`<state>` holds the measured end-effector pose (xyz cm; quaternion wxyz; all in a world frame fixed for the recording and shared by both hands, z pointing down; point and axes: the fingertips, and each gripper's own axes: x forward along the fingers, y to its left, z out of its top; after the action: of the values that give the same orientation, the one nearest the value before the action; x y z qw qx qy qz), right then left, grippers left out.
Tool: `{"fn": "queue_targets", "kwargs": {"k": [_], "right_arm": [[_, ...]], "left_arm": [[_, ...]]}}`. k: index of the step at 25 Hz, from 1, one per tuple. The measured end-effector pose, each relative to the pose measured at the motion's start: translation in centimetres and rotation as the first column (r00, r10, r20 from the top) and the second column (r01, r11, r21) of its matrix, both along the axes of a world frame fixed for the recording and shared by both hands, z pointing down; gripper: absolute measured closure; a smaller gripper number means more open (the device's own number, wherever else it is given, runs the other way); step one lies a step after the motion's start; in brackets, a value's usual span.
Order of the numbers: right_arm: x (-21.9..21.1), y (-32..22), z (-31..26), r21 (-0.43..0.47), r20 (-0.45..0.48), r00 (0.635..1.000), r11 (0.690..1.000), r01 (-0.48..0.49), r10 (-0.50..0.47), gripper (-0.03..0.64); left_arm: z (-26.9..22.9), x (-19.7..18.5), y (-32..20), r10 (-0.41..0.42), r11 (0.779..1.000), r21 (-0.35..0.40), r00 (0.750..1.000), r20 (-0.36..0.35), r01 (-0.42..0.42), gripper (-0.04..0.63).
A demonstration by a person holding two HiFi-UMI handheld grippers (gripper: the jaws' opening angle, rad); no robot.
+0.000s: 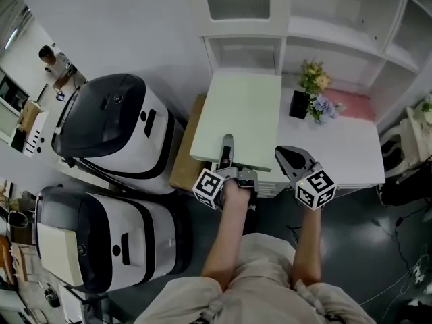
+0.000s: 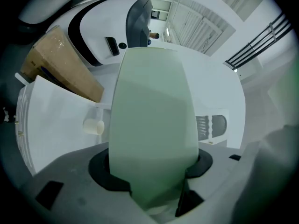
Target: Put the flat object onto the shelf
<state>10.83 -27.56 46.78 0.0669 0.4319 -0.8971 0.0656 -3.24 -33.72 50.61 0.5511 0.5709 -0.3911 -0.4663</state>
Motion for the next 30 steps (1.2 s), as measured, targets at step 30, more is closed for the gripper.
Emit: {"fn": "queue_targets", "kwargs": {"k": [30], "right_arm": [[-0.9,-10.0,0.6,-0.054,-0.140,0.982,0.991,0.118,-0.125,0.548]], "left_arm": [[3.3,3.3,-11.0,-0.029,0.995,-0.092,0.996,0.079,0.036,0.322]]}}
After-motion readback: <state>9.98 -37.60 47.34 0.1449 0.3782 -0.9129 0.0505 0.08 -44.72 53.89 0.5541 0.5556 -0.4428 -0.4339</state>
